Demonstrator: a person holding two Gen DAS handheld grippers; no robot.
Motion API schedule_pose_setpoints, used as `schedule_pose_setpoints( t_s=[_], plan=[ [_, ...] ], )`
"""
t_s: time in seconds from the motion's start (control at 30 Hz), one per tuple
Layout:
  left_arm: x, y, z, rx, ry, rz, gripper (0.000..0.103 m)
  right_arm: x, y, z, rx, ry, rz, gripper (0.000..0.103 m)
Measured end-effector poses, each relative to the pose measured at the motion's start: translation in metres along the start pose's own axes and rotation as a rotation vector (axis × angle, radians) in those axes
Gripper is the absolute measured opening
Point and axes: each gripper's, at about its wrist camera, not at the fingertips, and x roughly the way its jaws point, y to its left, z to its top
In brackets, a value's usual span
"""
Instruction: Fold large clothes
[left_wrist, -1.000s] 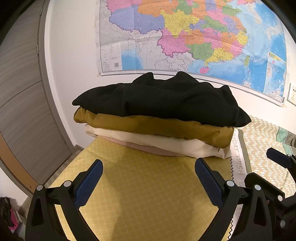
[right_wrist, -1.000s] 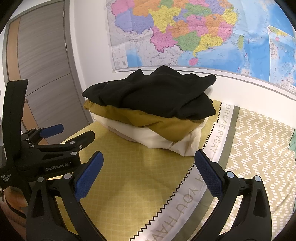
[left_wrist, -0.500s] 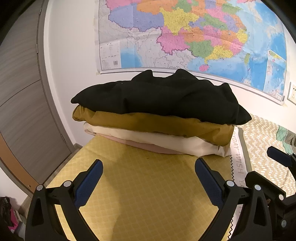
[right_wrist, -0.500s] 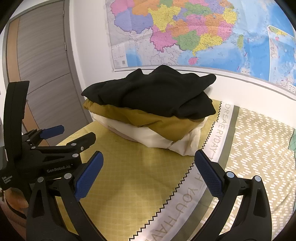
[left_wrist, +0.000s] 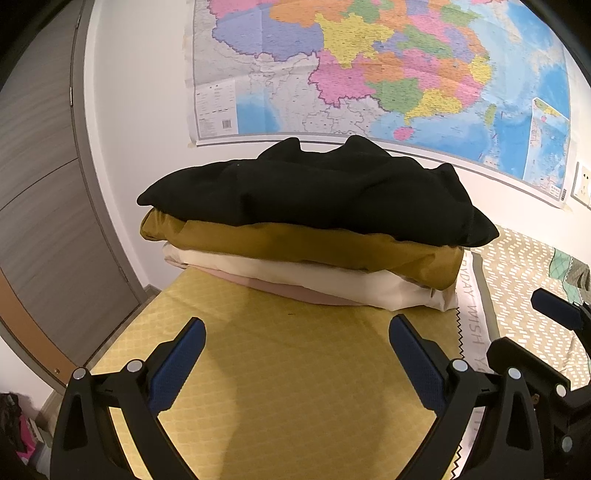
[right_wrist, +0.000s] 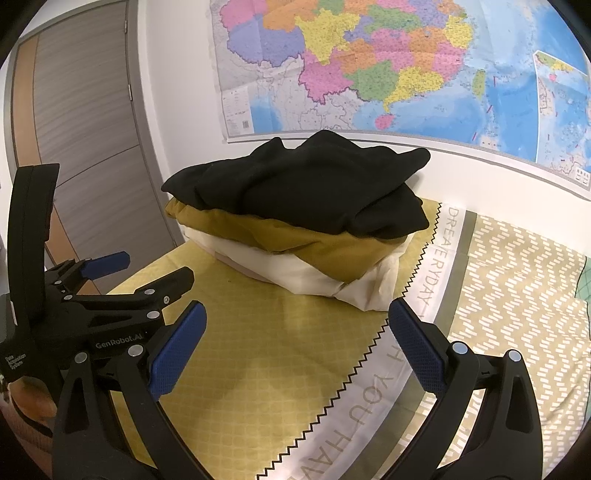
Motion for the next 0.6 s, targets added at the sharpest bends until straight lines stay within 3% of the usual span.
schedule_pose_setpoints(
  t_s=[0.6],
  plan=[
    [-0.0023,-0.0014,-0.0019,0.007,0.000,-0.002,0.096,-0.0028,-0.0008,-0.0008,0.000,-0.003,-0.001,0.097]
  ],
)
